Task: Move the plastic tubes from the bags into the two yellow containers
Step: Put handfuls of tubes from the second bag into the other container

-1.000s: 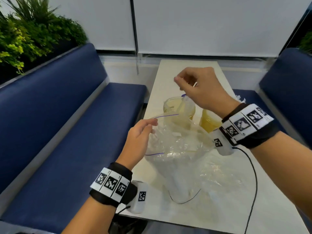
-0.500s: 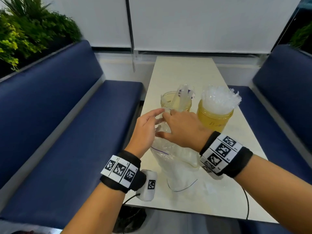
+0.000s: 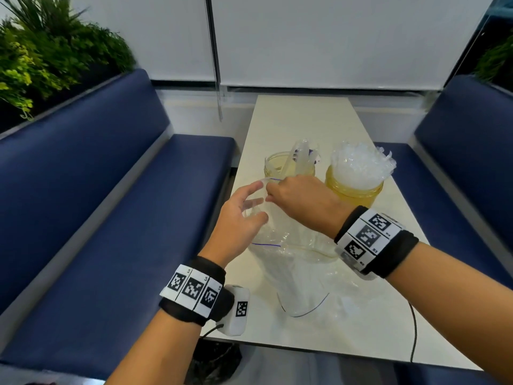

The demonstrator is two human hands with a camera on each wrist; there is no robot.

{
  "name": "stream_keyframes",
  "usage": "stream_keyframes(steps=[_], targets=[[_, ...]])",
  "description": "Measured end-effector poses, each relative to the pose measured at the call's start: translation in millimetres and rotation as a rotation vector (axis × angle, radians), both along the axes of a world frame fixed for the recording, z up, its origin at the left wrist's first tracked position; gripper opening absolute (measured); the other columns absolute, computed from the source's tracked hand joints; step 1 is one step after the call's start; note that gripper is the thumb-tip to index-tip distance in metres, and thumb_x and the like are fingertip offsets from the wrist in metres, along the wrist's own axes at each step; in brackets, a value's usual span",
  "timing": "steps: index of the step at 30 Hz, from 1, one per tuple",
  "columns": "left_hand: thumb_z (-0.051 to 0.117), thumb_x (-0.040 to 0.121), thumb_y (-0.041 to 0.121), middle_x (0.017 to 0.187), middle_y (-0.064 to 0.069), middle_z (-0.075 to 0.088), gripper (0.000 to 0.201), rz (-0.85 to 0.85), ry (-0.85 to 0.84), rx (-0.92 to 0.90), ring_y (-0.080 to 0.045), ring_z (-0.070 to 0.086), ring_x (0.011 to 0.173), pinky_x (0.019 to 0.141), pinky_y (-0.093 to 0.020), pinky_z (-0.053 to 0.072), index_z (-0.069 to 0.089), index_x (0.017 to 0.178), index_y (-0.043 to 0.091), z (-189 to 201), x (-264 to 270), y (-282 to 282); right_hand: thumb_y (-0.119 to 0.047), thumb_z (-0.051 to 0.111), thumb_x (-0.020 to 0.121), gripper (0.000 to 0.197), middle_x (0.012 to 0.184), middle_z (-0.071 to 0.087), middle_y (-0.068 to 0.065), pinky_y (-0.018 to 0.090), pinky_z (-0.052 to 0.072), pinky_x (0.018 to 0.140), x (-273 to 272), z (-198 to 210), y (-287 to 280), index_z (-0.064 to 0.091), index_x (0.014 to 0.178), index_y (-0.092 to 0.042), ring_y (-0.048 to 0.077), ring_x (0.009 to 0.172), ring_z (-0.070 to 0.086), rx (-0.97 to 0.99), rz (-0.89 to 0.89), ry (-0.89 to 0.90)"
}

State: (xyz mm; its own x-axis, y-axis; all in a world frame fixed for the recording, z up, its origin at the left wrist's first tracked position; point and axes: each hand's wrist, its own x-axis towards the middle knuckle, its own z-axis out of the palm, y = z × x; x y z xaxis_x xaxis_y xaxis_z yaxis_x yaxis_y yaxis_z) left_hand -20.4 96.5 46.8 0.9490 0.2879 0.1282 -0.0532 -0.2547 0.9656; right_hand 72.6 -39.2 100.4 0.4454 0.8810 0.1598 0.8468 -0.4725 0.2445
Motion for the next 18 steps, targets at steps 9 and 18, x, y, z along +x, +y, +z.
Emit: stream_keyframes(steps=[9,18], targets=[[0.088,0.058,0.065,0.125,0.021,0.05,0.086,0.19,0.096,0.349,0.0,0.049,0.111,0.089,-0.022,0.04,0.051,0.13,0.035,15,7,-23,-0.016,0.05,0.103,0.013,0.093,0.067,0.006,0.034,0.044,0.063,-6,36,15,0.056,0.114,-0.012,0.026,0.075,0.061,-0.014,0.029,-0.044],[0.088,0.048,0.062,0.105,0.009,0.07,0.075,0.271,0.066,0.071,-0.011,0.068,0.097,0.08,-0.042,0.062,0.059,0.11,0.031,5,30,-23,-0.034,0.042,0.107,0.032,0.086,0.068,0.01,0.039,0.05,0.066,-11,49,20,0.06,0.108,-0.006,0.027,0.067,0.054,0.138,0.168,-0.015]])
